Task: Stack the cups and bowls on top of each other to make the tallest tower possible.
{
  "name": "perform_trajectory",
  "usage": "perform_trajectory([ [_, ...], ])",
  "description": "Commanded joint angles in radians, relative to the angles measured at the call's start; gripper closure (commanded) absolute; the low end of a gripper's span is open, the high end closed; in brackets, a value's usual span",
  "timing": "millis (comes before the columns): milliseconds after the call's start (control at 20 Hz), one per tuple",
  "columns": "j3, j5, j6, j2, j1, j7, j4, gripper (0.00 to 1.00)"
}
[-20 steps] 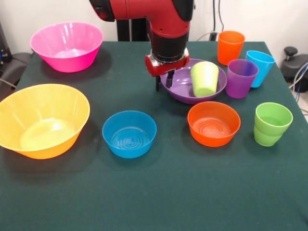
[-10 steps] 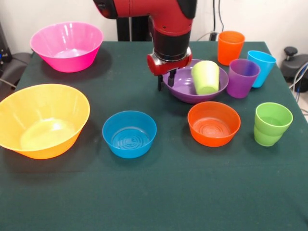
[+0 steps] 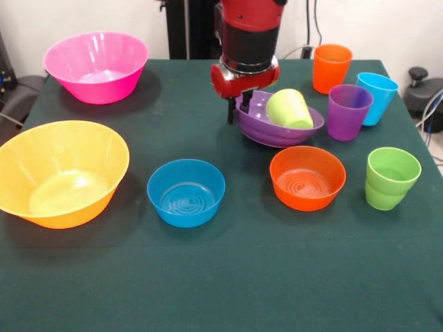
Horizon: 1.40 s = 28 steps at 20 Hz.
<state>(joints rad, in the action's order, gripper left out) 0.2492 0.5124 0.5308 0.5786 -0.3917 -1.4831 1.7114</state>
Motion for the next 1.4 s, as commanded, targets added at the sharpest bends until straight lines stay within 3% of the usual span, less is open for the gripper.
perform_trajectory([
  [50, 0.036, 0.072, 0.081, 0.023, -0.018, 0.103, -0.02, 1.0],
  [1400, 0.028, 0.127, 0.085, -0.084, -0.035, 0.134, -0.112, 1.0],
])
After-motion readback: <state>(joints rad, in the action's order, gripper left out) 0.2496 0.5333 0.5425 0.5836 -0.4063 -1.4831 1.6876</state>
